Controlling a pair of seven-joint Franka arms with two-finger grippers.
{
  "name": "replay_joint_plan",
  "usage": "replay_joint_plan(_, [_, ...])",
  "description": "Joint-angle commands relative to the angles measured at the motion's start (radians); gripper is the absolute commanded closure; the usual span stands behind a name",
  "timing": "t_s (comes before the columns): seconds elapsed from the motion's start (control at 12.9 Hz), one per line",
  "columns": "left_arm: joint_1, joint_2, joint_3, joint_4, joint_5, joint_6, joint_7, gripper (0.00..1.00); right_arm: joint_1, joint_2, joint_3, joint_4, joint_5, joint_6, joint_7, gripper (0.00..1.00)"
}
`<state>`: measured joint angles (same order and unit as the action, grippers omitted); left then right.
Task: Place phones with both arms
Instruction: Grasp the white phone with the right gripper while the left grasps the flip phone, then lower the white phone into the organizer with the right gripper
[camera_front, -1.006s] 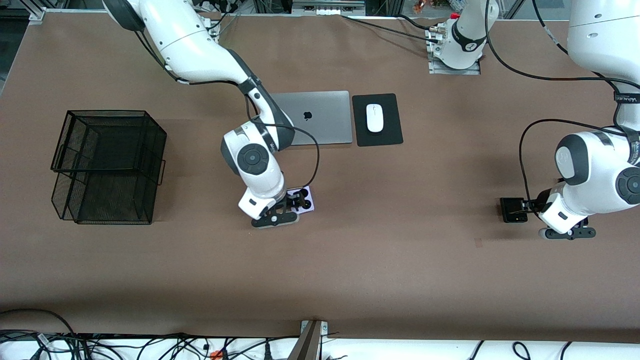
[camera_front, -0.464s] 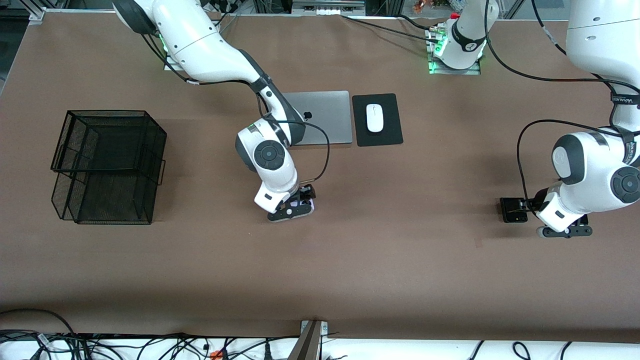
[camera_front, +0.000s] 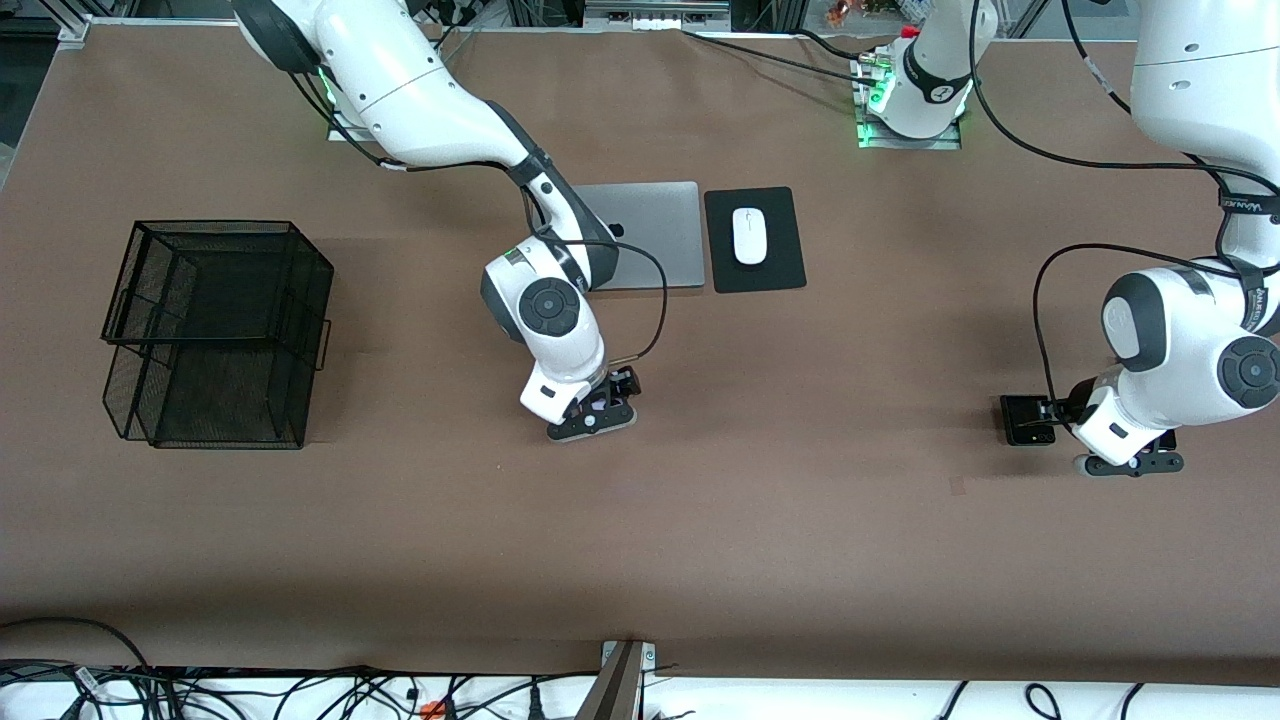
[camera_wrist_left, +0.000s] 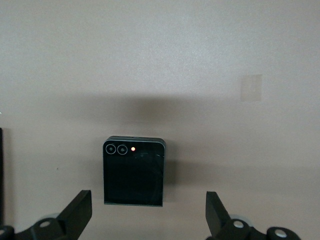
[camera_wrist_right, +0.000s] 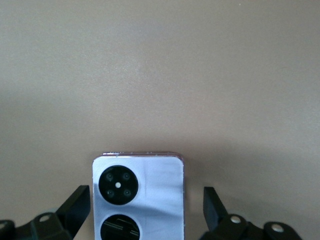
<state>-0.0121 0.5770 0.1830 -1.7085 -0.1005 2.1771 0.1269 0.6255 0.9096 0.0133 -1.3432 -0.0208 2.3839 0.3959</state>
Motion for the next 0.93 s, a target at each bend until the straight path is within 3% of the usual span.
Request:
replay_joint_plan(0.0, [0.021,0.007,-0.013,-0.01,0.021,0.018,0.016,0.0,0.017,0.023,0.004,0.024,-0.011,-0.002,-0.003,0.0])
replay_joint_plan(0.31, [0.029,0.021,-0.013,-0.045,0.022,0.087,0.028,0.0,0.023,0.051,0.004,0.022,-0.022,0.0,0.001,0.0])
replay_joint_plan(0.39, [0.03,0.021,-0.013,-0.051,0.022,0.087,0.036,0.0,0.022,0.049,0.002,0.022,-0.022,-0.002,-0.002,0.2])
replay_joint_plan(0.46, [0.03,0.024,-0.013,-0.053,0.022,0.093,0.037,0.0,0.022,0.045,0.002,0.024,-0.012,-0.011,0.004,0.66])
replay_joint_plan(0.54, [0.032,0.033,-0.013,-0.053,0.022,0.096,0.037,0.0,0.022,0.038,0.002,0.024,-0.008,-0.011,0.008,0.8])
replay_joint_plan(0.7, [0.035,0.04,-0.013,-0.057,0.022,0.108,0.037,0.0,0.013,0.013,0.001,0.024,-0.004,-0.043,0.011,0.83])
replay_joint_plan(0.85, [0.037,0.052,-0.013,-0.057,0.022,0.112,0.037,0.0,-0.009,-0.084,-0.027,0.024,0.031,-0.202,0.011,0.83])
